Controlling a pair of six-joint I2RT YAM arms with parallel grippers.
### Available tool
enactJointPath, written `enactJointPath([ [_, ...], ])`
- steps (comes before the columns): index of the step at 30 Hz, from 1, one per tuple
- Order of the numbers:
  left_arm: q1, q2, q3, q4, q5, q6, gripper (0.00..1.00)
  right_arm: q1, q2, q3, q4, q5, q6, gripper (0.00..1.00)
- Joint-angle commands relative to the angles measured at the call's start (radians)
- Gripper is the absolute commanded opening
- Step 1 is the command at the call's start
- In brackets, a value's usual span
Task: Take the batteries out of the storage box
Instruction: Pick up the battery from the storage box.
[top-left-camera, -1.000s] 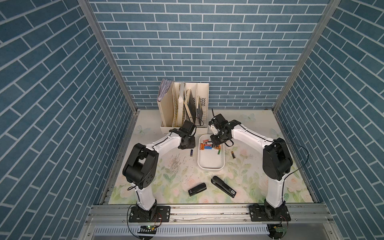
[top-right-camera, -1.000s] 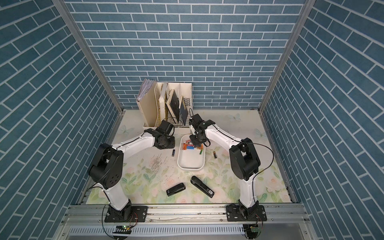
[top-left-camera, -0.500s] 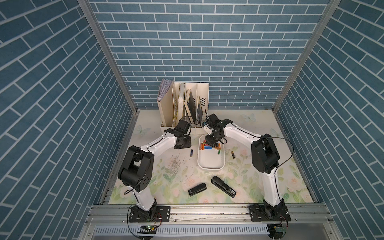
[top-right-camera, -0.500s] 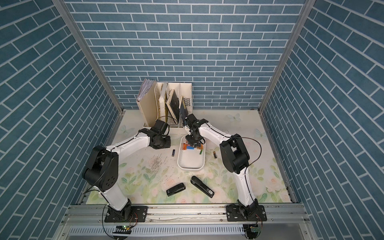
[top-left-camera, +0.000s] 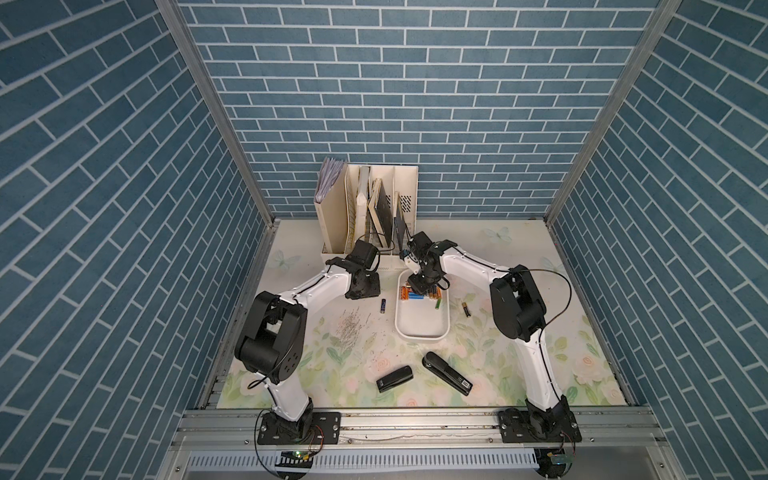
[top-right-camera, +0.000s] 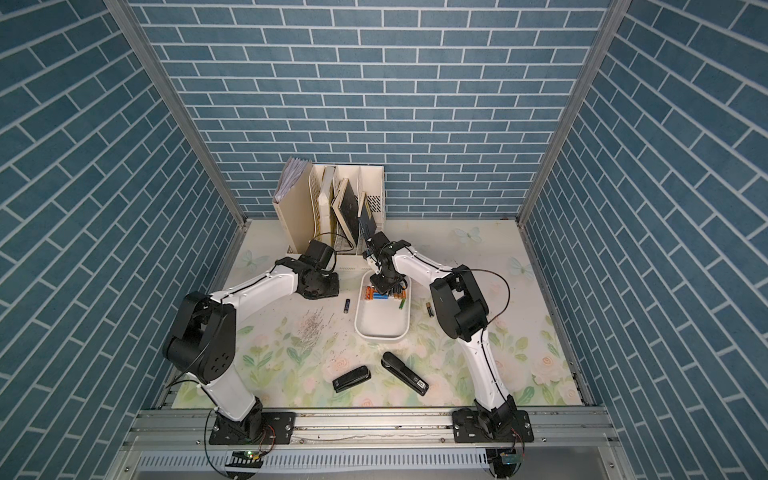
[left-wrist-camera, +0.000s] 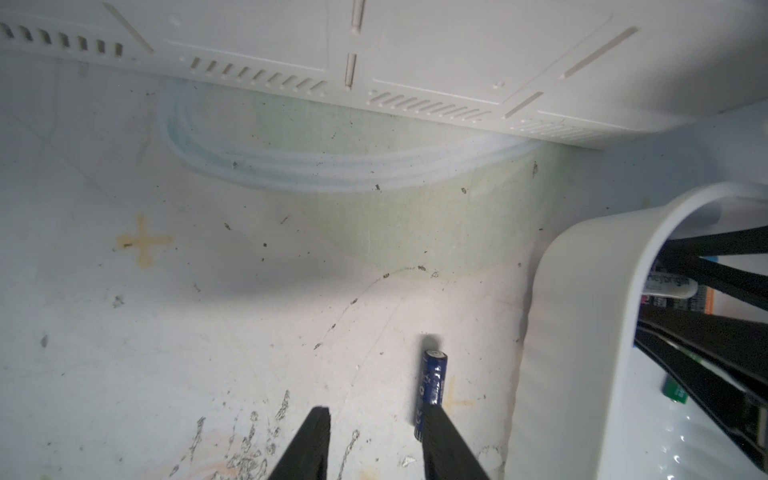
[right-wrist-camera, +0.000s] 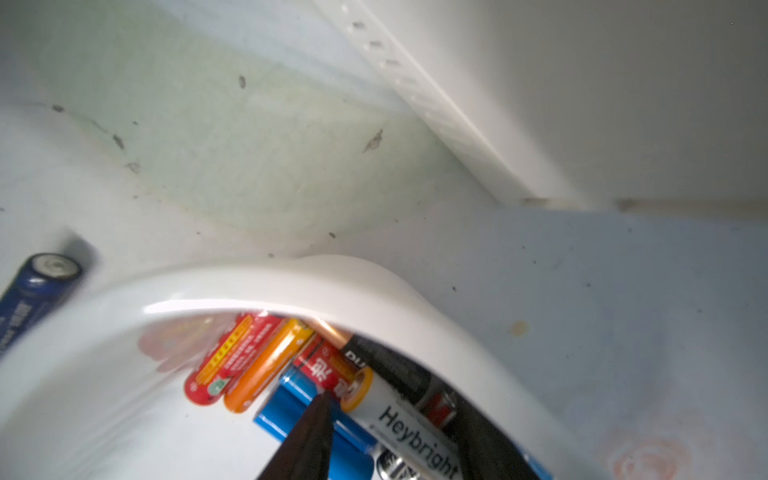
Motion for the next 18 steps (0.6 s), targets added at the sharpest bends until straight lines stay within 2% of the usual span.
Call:
enactJointPath([
  [1,0.008,-0.023,-0.014,-0.021,-0.001,0.012,0.42,0.005,0.012,0.020,-0.038,0.003,-0.022,0.45],
  [11,0.008,-0.028,-0.015,-0.019,0.002,0.012,0.43,0.005,-0.006,0.001,-0.035,0.012,-0.017,0.26],
  [18,0.007,-0.028,-0.012,-0.021,0.004,0.012,0.43,0.005,-0.029,-0.001,-0.038,0.014,0.002,0.21],
])
